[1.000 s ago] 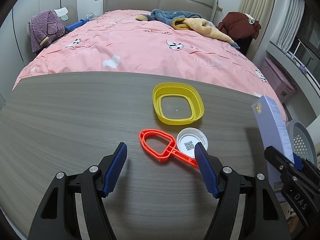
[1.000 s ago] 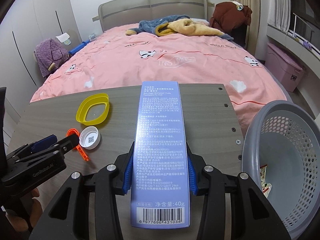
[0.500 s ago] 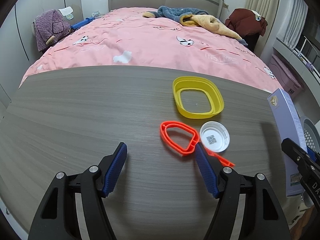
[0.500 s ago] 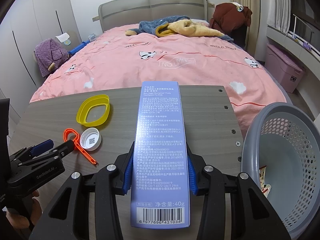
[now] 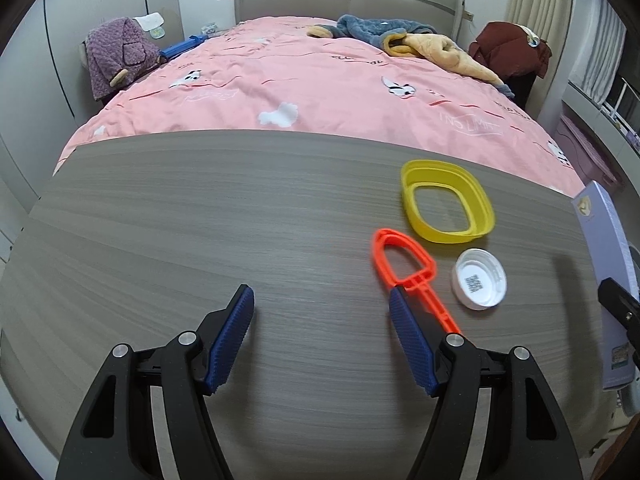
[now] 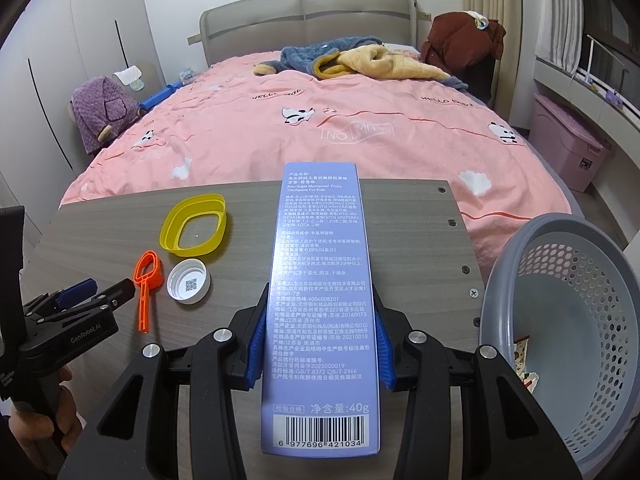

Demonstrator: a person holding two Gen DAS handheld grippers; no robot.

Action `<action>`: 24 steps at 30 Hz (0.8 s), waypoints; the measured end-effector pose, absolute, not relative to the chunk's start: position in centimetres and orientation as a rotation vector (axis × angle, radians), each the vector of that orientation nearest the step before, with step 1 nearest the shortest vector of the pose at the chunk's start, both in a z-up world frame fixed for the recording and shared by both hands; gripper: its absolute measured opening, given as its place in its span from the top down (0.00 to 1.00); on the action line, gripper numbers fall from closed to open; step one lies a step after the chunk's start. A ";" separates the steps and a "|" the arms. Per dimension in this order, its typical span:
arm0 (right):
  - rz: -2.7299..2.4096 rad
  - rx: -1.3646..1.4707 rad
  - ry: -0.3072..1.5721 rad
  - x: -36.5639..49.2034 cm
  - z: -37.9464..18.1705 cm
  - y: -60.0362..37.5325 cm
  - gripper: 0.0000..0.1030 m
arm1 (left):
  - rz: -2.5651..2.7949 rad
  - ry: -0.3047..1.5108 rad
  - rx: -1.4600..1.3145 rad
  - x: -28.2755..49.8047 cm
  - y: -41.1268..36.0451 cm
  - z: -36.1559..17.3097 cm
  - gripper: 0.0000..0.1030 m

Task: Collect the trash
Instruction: 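Grasp the orange plastic handle with the left gripper while the right gripper holds the box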

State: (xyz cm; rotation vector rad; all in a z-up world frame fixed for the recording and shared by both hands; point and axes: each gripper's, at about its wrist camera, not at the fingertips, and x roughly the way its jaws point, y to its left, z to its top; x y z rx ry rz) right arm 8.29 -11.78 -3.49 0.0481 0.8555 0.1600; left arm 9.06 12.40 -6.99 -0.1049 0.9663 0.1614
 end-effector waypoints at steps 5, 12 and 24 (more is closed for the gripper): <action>0.163 0.044 0.854 8.3 -3.4 -11.6 0.59 | 0.177 0.953 -0.120 8.7 13.8 -6.4 0.35; 0.169 0.039 0.856 8.2 -3.4 -11.2 0.59 | 0.092 0.915 -0.101 8.4 12.0 -4.8 0.35; 0.164 0.048 0.855 8.2 -3.3 -11.5 0.59 | 0.062 0.975 -0.069 9.8 9.9 -6.9 0.35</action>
